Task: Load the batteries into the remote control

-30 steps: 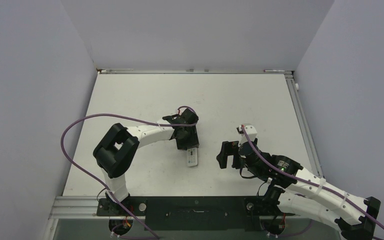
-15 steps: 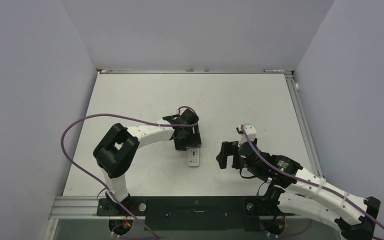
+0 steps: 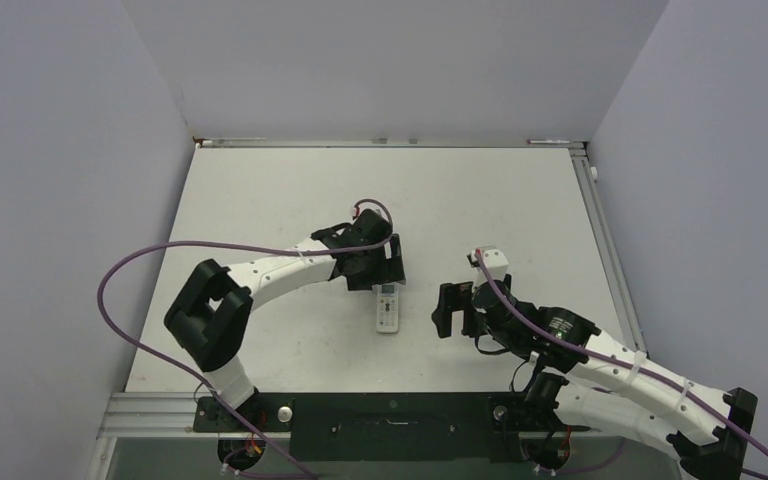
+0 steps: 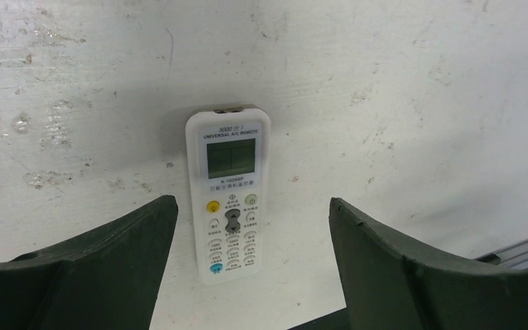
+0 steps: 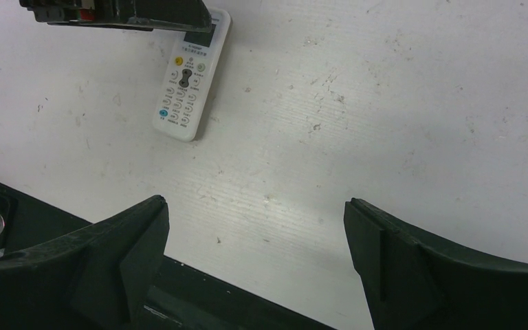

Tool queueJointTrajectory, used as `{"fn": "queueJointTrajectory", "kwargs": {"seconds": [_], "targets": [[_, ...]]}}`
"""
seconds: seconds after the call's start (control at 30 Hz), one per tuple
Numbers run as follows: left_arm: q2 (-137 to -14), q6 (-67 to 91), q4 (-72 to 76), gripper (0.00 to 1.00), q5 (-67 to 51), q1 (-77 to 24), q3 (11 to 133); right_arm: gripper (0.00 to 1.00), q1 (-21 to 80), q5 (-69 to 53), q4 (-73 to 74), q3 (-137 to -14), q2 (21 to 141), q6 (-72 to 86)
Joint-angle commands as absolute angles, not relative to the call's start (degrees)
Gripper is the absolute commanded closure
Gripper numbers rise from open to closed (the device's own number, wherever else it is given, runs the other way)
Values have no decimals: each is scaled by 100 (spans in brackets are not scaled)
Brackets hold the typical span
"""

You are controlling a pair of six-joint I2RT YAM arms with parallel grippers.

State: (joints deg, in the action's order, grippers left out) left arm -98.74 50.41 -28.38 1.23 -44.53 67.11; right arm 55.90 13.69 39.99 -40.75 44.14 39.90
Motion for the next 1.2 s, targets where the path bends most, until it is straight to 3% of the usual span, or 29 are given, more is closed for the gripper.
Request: {"fn": "queueJointTrajectory", "kwargs": {"seconds": [0.0,0.23,0.4,1.17], "targets": [[-9310,4693,-2651,20,115,-4456,6676,0,5575,1557,3972,-4456,4468,3828],[-8513,4341,-2490,11,184,-4427,6411,0,5572,1659,3942,-4607,4594,3750],[-7774,4120,-2405,2,215,-4325,6171,6,5572,1670,3743,-4688,4588,3648],[-4724,2724,-3405,4,189,-3788,5376,13,5551,2969,3650,-5090,4680,3489]]}}
